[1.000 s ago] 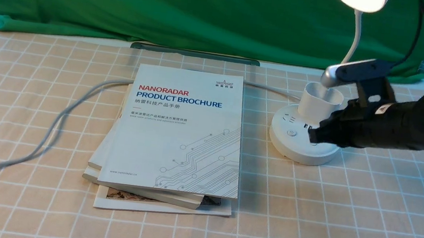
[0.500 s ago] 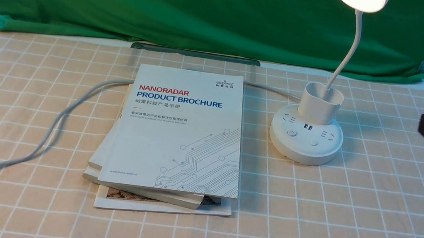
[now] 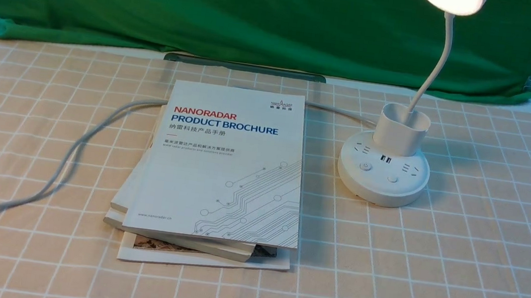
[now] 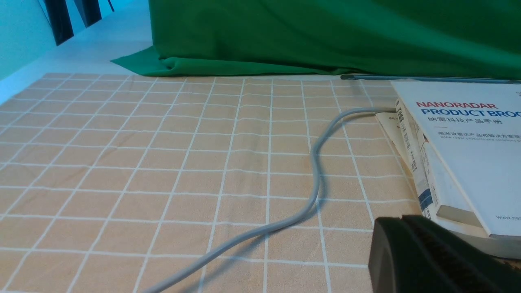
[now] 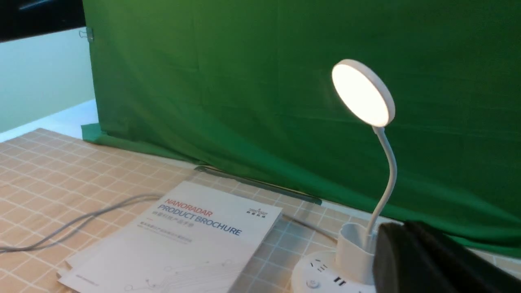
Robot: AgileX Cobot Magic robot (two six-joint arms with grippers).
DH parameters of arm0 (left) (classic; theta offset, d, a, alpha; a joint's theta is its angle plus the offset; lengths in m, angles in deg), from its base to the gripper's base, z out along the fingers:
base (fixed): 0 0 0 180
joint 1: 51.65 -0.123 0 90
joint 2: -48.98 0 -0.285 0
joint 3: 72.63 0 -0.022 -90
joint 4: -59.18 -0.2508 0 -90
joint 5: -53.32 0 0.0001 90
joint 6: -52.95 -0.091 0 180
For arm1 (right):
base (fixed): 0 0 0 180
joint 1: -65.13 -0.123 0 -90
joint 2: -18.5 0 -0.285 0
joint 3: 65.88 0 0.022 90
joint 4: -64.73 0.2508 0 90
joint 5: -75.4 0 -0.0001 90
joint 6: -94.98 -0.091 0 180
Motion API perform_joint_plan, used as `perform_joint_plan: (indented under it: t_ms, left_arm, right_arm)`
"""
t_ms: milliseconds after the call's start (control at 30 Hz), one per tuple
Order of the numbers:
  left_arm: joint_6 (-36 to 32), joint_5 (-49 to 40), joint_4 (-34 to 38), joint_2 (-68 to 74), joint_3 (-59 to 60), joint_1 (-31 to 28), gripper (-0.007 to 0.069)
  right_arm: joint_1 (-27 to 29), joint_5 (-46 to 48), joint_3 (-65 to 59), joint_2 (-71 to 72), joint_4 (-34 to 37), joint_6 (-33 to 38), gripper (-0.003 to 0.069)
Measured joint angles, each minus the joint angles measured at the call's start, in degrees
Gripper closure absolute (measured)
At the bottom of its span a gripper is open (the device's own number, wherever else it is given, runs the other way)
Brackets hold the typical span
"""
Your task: Turn on the table lamp on the light coffee tablecloth with your hand.
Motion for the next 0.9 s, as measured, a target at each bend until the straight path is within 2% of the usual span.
perform_joint_plan:
  t_ms: [200, 300, 433, 600, 667, 767, 900]
  left_arm:
    - [0.0, 0.0, 0.0, 0.0, 0.0, 0.0, 0.0603]
    - [0.0, 0.0, 0.0, 0.0, 0.0, 0.0, 0.0603]
    - [0.0, 0.0, 0.0, 0.0, 0.0, 0.0, 0.0603]
    - [0.0, 0.0, 0.0, 0.0, 0.0, 0.0, 0.0603]
    - [0.0, 0.0, 0.0, 0.0, 0.0, 0.0, 0.0603]
    - [0.0, 0.0, 0.0, 0.0, 0.0, 0.0, 0.0603]
    - [0.0, 0.0, 0.0, 0.0, 0.0, 0.0, 0.0603]
  right_arm:
    - [0.0, -1.52, -0.11, 0.0, -0.73, -0.04, 0.0595]
    - [0.0, -1.92, -0.11, 0.0, -0.72, -0.04, 0.0614]
    - [0.3, -7.22, -3.59, 0.64, -0.82, -0.04, 0.0629]
    - [5.57, -12.91, -13.39, 5.72, -3.94, -3.42, 0.0629]
    - [10.24, -13.45, -20.4, 9.35, -10.48, -11.69, 0.0629]
    - [13.98, -12.9, -26.19, 13.37, -19.11, -20.67, 0.0629]
    - [15.6, -12.86, -32.94, 18.52, -23.8, -26.56, 0.0629]
